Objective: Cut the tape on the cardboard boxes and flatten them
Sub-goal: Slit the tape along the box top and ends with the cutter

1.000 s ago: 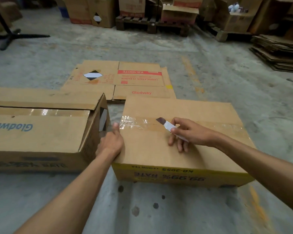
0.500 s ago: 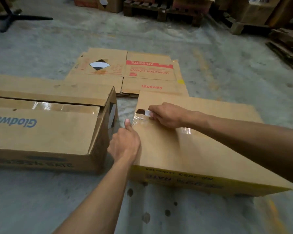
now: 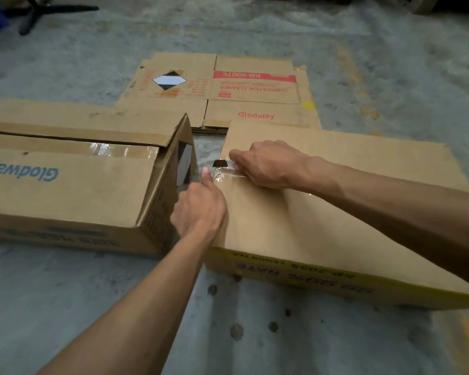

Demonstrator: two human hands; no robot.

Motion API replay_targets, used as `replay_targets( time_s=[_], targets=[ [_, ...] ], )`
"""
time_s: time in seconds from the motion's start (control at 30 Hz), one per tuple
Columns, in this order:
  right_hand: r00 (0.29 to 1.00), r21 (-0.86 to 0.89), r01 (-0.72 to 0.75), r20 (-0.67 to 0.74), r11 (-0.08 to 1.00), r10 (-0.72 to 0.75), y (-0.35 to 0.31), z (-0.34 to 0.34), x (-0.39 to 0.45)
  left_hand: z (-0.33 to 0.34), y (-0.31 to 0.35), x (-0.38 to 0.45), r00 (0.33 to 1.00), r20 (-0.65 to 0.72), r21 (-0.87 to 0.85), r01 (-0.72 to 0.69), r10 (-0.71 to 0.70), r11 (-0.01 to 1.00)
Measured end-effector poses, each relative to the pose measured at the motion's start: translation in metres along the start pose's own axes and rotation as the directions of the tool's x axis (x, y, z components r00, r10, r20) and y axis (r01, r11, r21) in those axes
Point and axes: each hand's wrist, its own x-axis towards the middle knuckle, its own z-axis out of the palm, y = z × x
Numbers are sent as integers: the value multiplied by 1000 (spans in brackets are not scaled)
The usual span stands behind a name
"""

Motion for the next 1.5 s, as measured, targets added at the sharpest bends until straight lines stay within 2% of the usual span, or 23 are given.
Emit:
replay_targets(
  time_s=[0.27,0.47,0.57,0.83,1.07,1.3,1.5],
  targets=[
    [999,8,0,45,1000,0,-2,-5,-1,-1,1,-2,1000,11,-7,-8,9,1000],
    [1000,-242,3,19,970,2,-17,-9,0,0,-2,-3,999,-21,-4,-37,37,999],
    [1000,-296,13,26,955,-6,-21,-10,3,-1,-2,-2,1000,-5,-20,-11,11,1000],
    [998,-237,1,69,972,16,-18,-16,-5,-3,-3,-1,1000,6,-44,22,-21,999],
    [991,-153,-80,91,985,95,-12,-17,-14,-1,-5,0,1000,7,-58,13,-12,998],
    [979,-152,-133,134,979,154,-6,-18,-25,1,-4,2,1000,-5,-59,5,-5,998],
    [962,-185,-94,238,978,137,4,-37,-21,-1,-2,0,1000,-8,-27,19,-19,999]
  ],
)
